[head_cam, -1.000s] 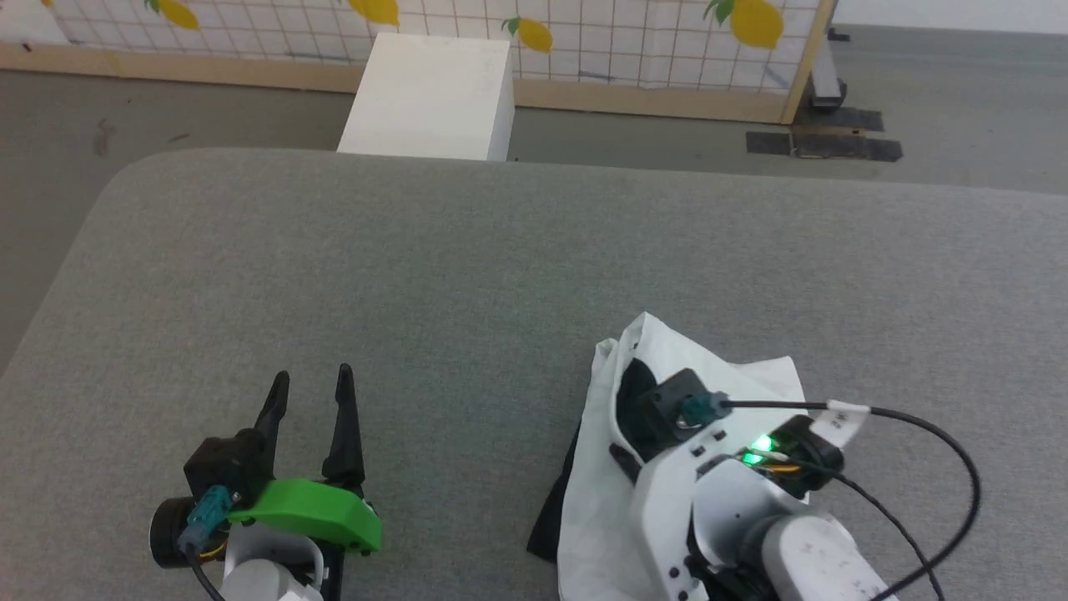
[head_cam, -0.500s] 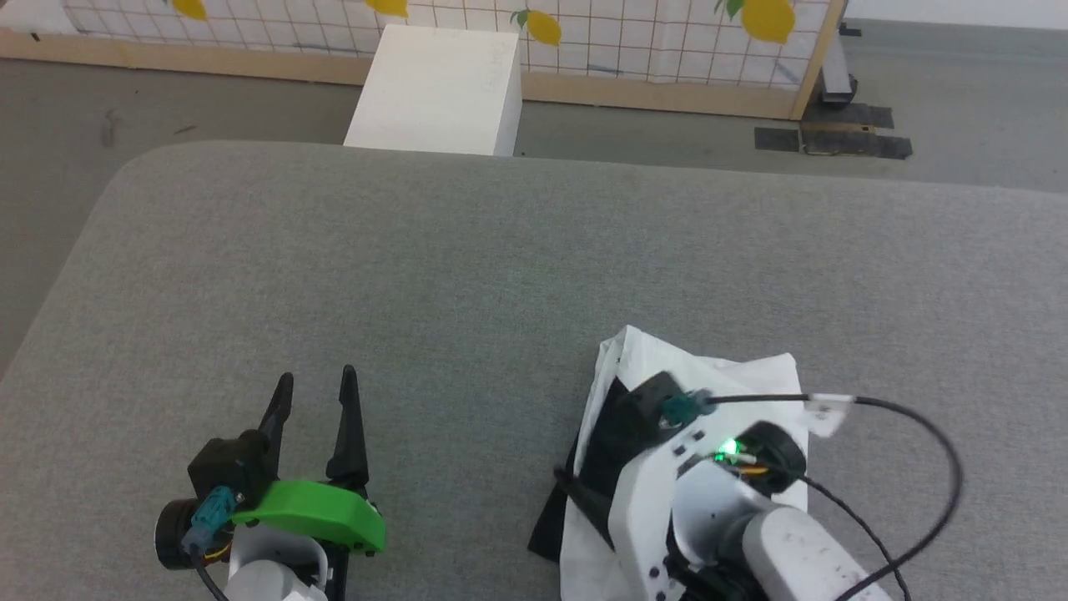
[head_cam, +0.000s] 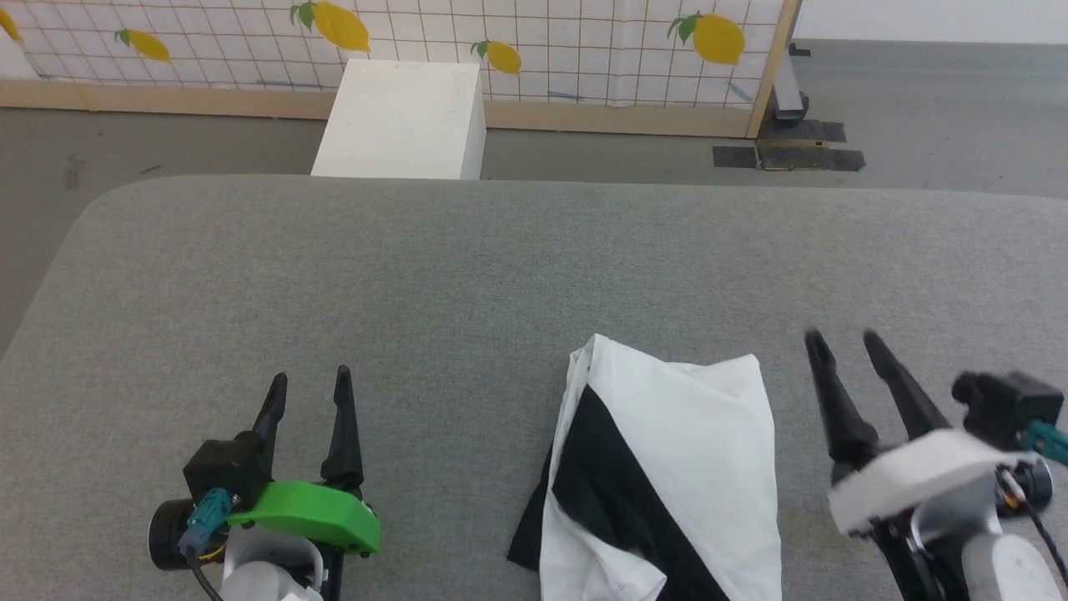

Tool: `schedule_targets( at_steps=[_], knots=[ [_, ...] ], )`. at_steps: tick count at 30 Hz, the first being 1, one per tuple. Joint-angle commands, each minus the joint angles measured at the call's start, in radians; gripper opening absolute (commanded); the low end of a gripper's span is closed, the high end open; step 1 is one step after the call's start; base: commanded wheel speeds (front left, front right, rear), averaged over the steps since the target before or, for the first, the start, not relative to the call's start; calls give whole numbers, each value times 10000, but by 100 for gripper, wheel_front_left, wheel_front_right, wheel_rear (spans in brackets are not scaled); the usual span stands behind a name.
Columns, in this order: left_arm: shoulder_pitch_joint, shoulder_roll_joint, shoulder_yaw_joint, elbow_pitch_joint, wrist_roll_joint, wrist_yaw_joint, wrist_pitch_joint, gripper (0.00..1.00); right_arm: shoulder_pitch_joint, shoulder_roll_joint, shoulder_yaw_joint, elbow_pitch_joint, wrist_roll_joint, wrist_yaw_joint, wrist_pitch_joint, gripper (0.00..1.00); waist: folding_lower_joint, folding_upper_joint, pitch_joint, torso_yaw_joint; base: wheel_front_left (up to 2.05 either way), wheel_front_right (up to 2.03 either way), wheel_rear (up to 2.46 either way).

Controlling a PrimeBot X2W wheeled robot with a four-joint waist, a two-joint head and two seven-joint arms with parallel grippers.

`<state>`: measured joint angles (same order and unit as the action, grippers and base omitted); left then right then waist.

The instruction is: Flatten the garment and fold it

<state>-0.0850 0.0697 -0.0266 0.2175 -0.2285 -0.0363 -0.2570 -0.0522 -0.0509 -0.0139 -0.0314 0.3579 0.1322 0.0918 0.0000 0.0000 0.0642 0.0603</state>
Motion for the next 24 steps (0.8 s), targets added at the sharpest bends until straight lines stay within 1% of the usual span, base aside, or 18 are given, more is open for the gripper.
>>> schedule_targets(
  at_steps=[1,3,6,13,17,19,20,21,23,24],
  knots=[
    [38,-30,-2,-34,73,-68,-47,100,231,7,-173,277,99,-15,-29,100,0,0,-12,-18,0,0,0],
    [37,-38,-12,-42,79,-87,-47,100,413,7,-320,752,191,-15,121,100,0,0,-15,-36,0,0,0],
    [28,-45,-6,-33,90,-114,-47,100,525,7,-214,1410,259,-15,534,100,0,0,-5,-49,0,0,0],
    [5,-65,-55,24,141,-156,-47,100,324,7,582,2736,1277,-15,1735,100,0,0,-35,63,0,0,0],
    [27,-67,-25,50,143,-185,-47,100,197,7,798,3342,1140,-15,2575,100,0,0,-55,152,0,0,0],
    [37,-70,-15,54,147,-195,-47,100,119,7,874,3460,982,-15,2920,100,0,0,-46,188,0,0,0],
    [39,-72,-12,55,149,-196,-47,100,88,7,910,3483,934,-15,3057,95,0,0,-40,200,0,0,0],
    [43,-75,-5,53,150,-196,-47,100,50,7,909,3471,862,-15,3150,46,0,0,-32,209,0,0,0],
    [49,-81,7,46,151,-188,-47,100,-19,7,868,3400,590,-15,3299,0,0,0,-19,212,0,0,0],
    [54,-84,19,36,149,-180,-47,100,-60,7,796,3347,366,-15,3383,0,0,0,-9,201,0,0,0]
  ],
)
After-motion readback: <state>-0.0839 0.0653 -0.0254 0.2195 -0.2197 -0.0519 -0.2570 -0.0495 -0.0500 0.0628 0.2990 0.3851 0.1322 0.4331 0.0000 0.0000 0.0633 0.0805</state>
